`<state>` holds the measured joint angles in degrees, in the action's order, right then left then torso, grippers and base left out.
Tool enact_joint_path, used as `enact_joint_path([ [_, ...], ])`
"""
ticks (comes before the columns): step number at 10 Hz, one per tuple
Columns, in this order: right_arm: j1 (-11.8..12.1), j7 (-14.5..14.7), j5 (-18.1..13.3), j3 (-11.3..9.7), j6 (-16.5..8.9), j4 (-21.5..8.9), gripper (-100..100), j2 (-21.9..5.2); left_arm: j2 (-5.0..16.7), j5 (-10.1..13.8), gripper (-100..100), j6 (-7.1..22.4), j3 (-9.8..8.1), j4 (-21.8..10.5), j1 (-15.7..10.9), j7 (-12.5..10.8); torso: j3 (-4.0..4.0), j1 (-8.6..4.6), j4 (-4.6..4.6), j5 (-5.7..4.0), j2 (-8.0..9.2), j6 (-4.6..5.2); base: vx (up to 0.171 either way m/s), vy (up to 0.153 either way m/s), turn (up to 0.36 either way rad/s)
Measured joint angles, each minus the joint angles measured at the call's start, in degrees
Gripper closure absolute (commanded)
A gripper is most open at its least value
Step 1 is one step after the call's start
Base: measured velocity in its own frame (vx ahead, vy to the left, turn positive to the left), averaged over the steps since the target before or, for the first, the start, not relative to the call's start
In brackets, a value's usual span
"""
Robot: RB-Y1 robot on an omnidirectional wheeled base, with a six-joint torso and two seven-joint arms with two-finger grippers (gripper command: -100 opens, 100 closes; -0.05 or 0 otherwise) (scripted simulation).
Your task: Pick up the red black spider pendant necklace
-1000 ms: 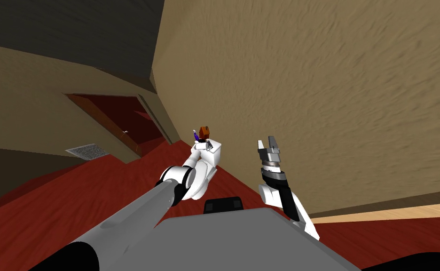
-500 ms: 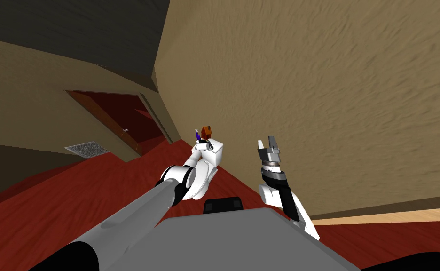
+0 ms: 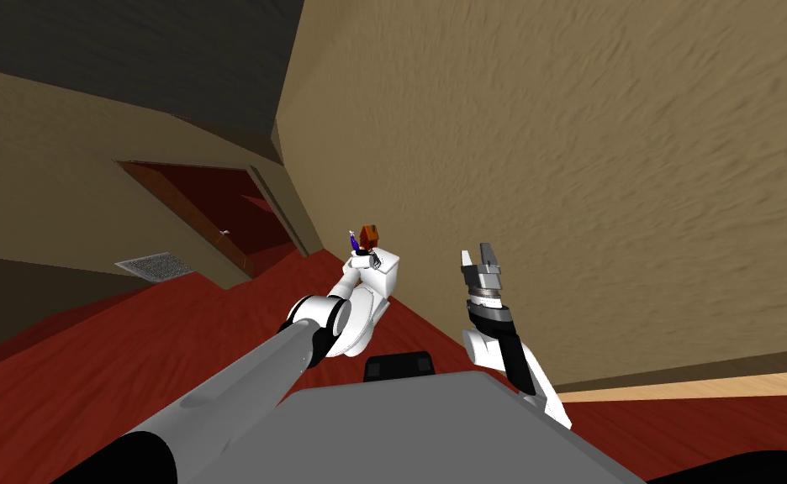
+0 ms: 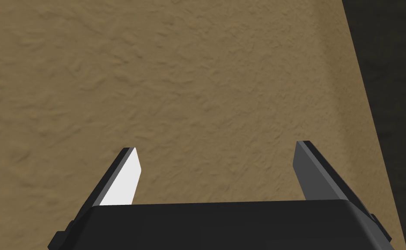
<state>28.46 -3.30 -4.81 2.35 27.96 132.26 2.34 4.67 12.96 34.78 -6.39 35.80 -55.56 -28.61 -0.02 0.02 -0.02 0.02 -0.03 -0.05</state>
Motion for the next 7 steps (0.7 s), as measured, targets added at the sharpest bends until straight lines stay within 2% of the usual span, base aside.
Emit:
enact_joint_path([
  [1, 0.0, 0.0, 0.0, 0.0, 0.0, 0.0, 0, 0.0, 0.0, 0.0, -100, 0.0, 0.0, 0.0, 0.0, 0.0, 0.0, 0.0, 0.0, 0.0, 0.0, 0.0, -0.038, -0.065, -0.125],
  [6, 0.0, 0.0, 0.0, -0.01, 0.0, 0.0, 0, 0.01, 2.16, -4.09, -100, 5.09, -0.23, 1.2, -1.56, -0.71, 0.01, -0.45, 0.01, -0.11, 0.0, 0.03, -0.01, -0.11, -0.08],
  [7, 0.0, 0.0, 0.0, -0.01, 0.0, 0.0, 0, 0.01, 2.75, -4.89, -100, 5.84, -0.35, 0.32, -2.34, -0.82, -0.01, -0.41, 0.0, -0.1, -0.01, 0.03, 0.012, -0.102, -0.055],
])
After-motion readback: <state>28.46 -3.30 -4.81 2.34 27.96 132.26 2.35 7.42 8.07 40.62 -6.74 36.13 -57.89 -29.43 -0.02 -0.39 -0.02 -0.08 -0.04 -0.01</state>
